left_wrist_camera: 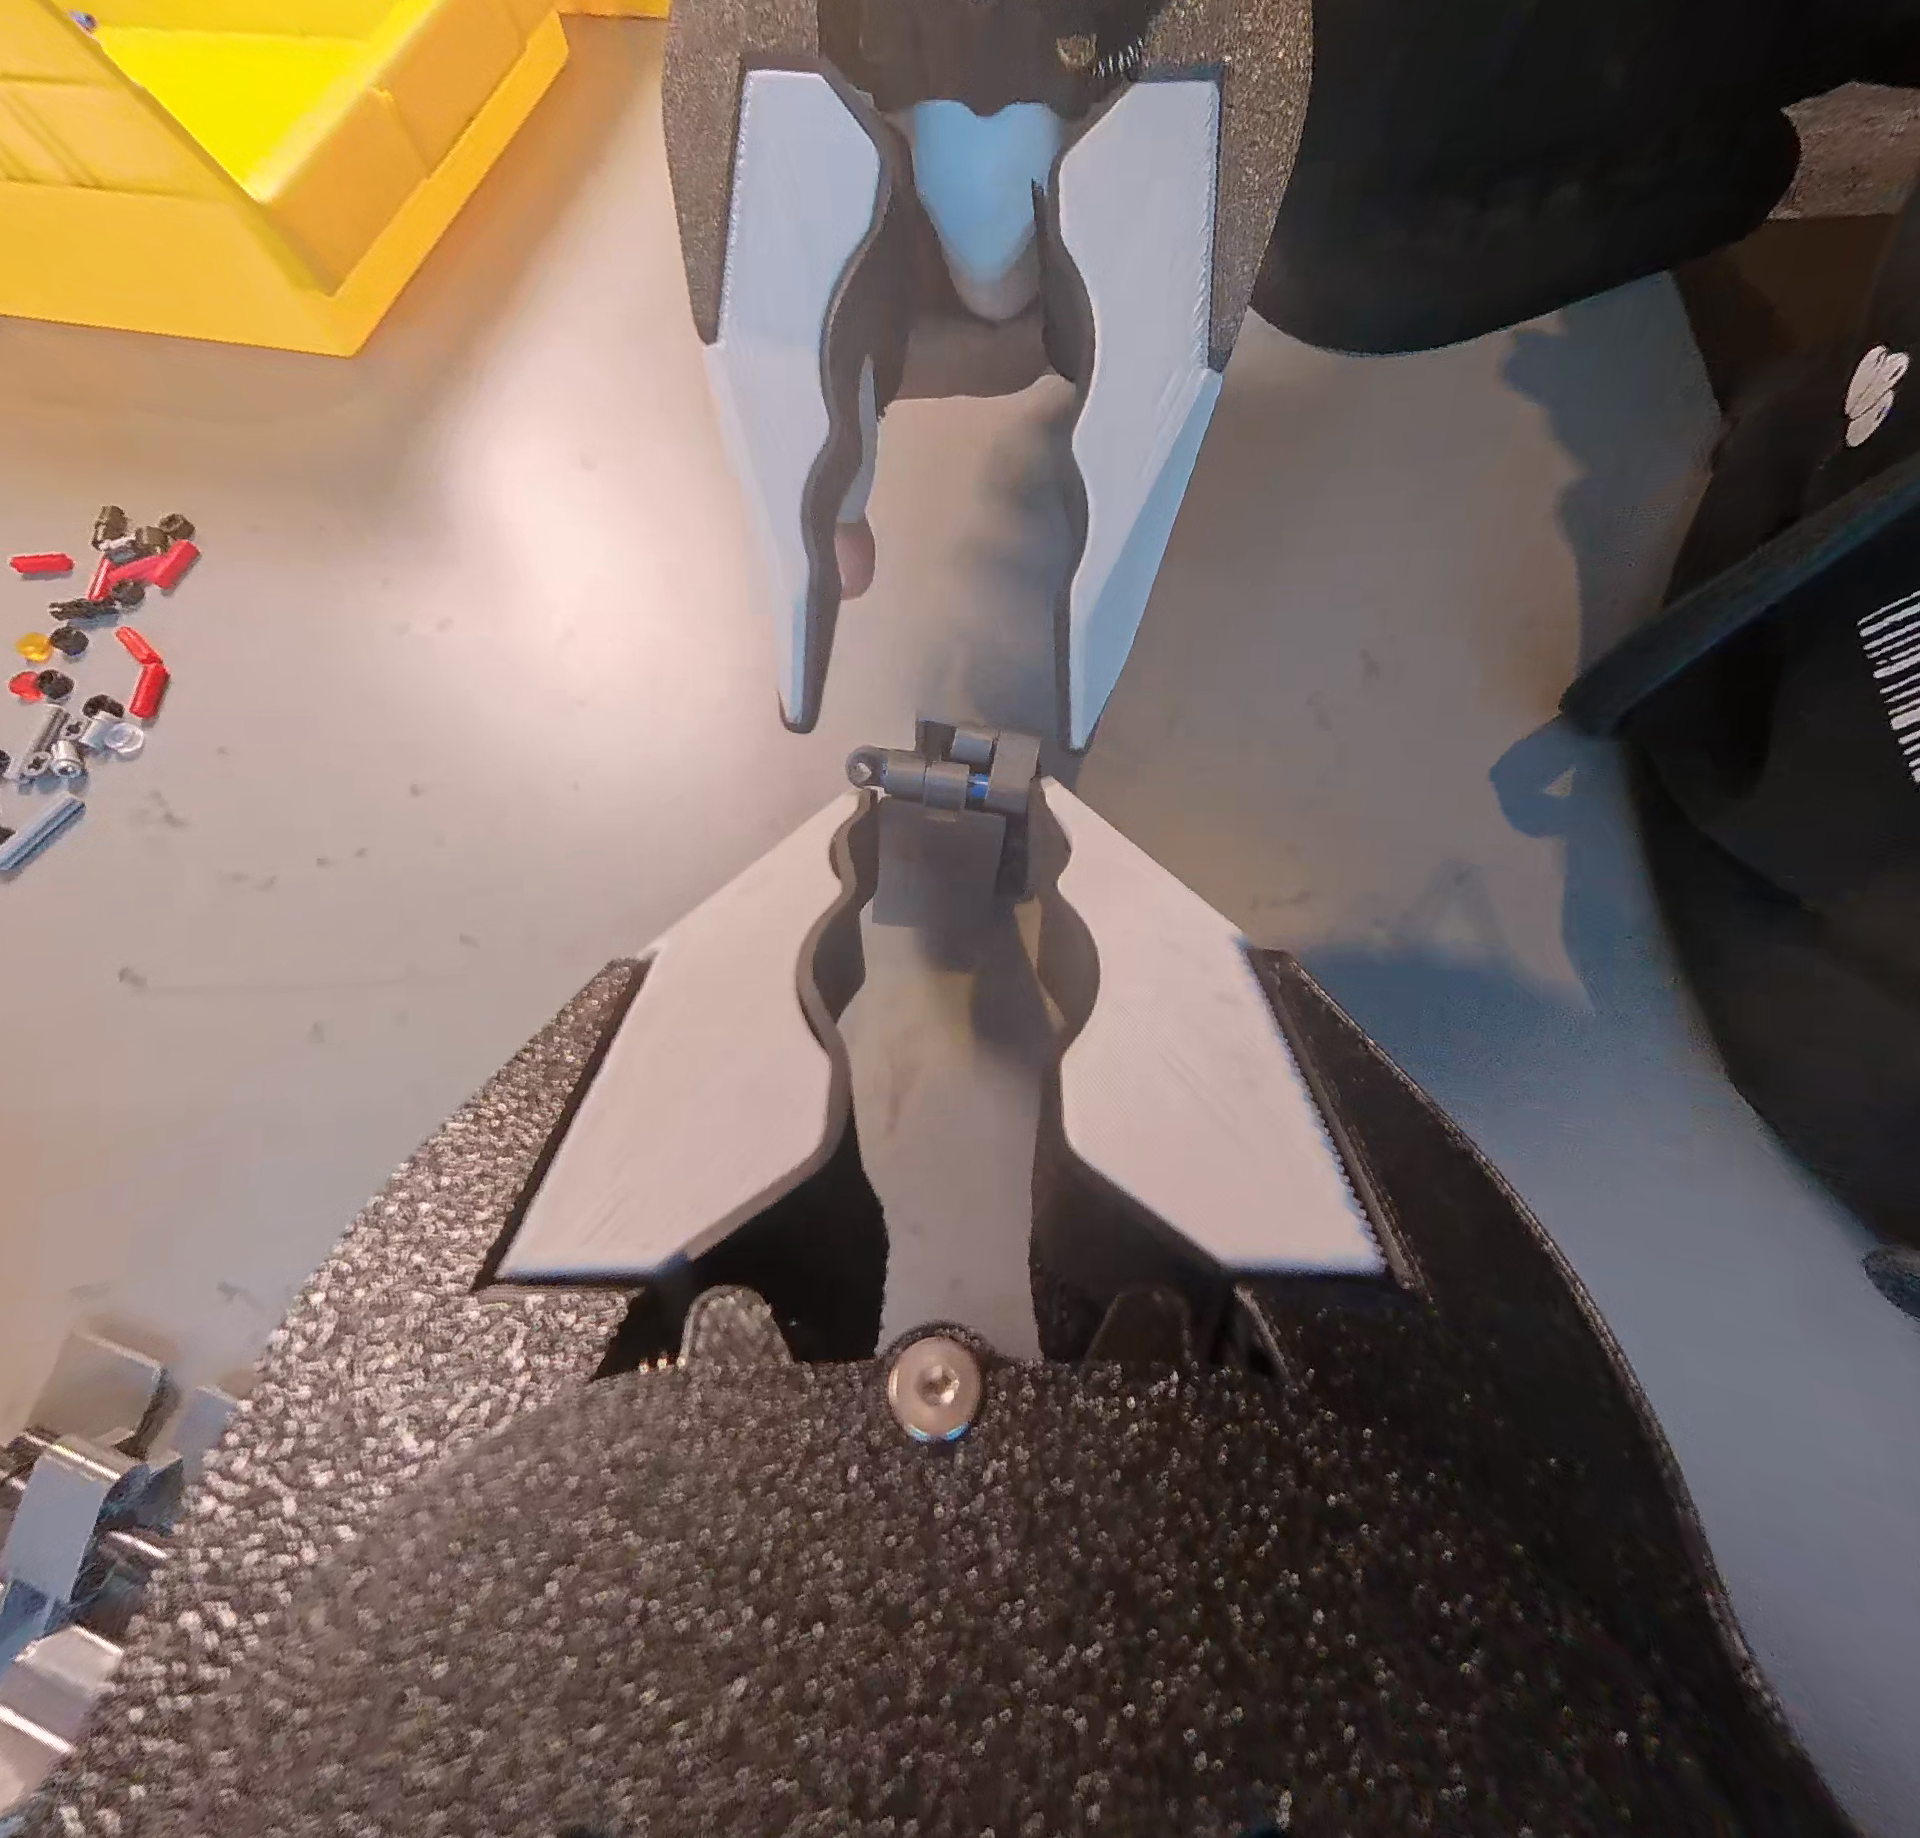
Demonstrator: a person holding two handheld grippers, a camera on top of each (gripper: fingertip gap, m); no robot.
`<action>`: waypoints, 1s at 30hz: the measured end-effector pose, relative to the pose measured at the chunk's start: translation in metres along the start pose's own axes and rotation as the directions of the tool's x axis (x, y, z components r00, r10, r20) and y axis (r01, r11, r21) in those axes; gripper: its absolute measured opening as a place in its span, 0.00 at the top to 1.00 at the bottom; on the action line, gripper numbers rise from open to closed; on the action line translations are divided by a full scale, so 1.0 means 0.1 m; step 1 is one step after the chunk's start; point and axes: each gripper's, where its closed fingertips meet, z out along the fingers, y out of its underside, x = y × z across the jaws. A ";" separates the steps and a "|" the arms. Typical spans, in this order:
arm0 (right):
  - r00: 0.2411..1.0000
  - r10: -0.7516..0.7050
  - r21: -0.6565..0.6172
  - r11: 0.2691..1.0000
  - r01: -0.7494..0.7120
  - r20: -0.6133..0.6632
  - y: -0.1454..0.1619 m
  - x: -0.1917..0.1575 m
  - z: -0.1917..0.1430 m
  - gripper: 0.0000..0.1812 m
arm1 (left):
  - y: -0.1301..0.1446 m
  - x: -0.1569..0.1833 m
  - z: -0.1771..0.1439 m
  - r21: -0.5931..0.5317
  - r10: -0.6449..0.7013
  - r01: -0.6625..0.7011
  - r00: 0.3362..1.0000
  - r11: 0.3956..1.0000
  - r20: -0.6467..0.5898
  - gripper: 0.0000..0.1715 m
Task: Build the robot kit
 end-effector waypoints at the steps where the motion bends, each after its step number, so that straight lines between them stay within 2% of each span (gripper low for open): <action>1: 1.000 -0.016 -0.008 1.000 0.016 -0.006 0.00 0.00 0.01 0.75 | 0.00 0.01 0.00 -0.001 0.002 -0.002 1.000 1.000 -0.003 0.84; 4: 0.999 -0.048 -0.006 0.999 0.048 0.006 0.01 -0.05 0.04 0.81 | 0.00 0.02 0.00 0.001 -0.003 0.003 1.000 1.000 -0.010 0.84; 16: 0.999 -0.006 0.031 1.000 0.005 0.046 0.04 -0.05 0.08 0.86 | 0.03 0.01 0.01 0.018 -0.043 0.044 0.998 0.999 -0.052 0.87; 18: 0.998 -0.005 0.031 1.000 0.003 0.058 0.04 -0.07 0.08 0.89 | 0.03 0.01 0.02 0.021 -0.041 0.042 0.998 0.999 -0.057 0.87; 30: 0.998 -0.021 0.011 1.000 0.020 0.064 0.03 -0.08 0.11 0.87 | 0.06 0.01 -0.02 0.019 0.005 -0.003 0.996 1.000 -0.090 0.87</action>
